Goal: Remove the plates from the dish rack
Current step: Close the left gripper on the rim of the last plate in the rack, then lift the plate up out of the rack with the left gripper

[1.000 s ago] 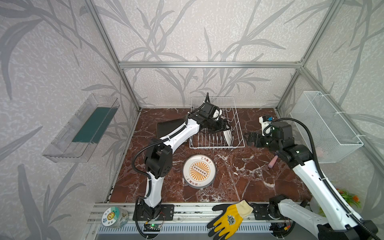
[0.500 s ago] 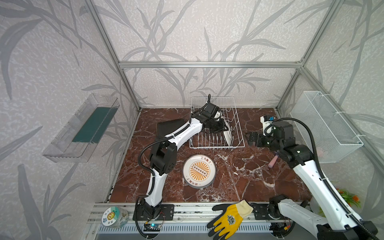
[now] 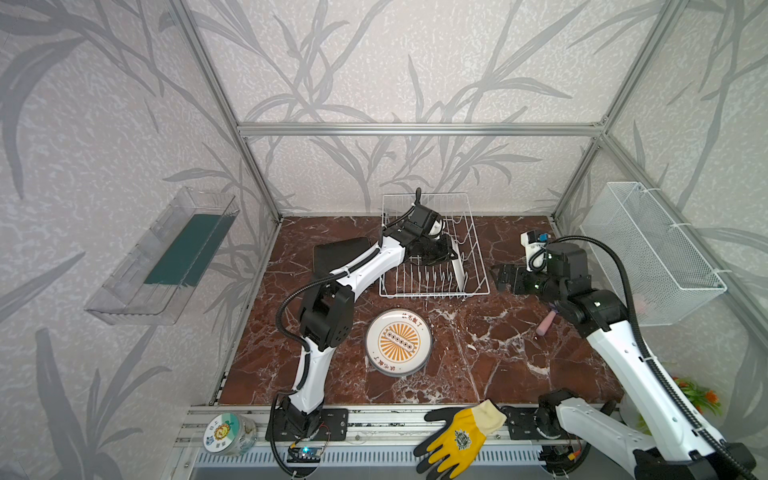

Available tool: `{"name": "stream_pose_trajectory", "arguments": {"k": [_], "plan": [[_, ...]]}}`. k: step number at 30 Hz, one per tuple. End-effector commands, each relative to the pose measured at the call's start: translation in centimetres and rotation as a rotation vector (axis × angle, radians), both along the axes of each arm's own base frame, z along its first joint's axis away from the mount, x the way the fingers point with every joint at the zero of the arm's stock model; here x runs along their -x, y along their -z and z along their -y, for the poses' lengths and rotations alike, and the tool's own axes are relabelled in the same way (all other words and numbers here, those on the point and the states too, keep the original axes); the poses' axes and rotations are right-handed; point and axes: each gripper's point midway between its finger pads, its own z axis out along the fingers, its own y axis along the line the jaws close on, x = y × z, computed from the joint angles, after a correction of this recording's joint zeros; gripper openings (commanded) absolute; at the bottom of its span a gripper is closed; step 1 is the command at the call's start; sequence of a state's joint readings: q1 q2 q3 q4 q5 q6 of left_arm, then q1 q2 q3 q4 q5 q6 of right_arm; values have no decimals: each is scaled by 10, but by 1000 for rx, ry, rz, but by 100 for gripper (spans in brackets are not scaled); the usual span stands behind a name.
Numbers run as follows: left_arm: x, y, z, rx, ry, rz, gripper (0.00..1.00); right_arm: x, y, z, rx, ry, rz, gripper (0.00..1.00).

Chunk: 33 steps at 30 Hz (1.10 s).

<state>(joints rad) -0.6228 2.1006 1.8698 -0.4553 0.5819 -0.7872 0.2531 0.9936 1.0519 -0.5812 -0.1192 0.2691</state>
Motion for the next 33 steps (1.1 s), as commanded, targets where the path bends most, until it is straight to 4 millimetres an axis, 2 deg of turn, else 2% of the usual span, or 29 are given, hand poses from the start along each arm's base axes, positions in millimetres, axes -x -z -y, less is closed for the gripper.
{"name": "stream_pose_trajectory", "arguments": {"k": [1, 5, 10, 25, 33], "plan": [[4, -10, 5, 40, -4, -17, 7, 1, -11, 0, -13, -5, 28, 99], [3, -13, 7, 64, -12, -24, 0, 1, -11, 0, -13, -5, 31, 99], [3, -24, 11, 120, -10, -25, 0, 2, -12, 1, -12, -6, 34, 99], [4, -71, 3, 200, 1, 44, 0, 4, -16, 1, -32, 3, 50, 99], [4, -108, -4, 255, 11, 94, 0, 6, -25, 4, -30, 15, 75, 99]]}}
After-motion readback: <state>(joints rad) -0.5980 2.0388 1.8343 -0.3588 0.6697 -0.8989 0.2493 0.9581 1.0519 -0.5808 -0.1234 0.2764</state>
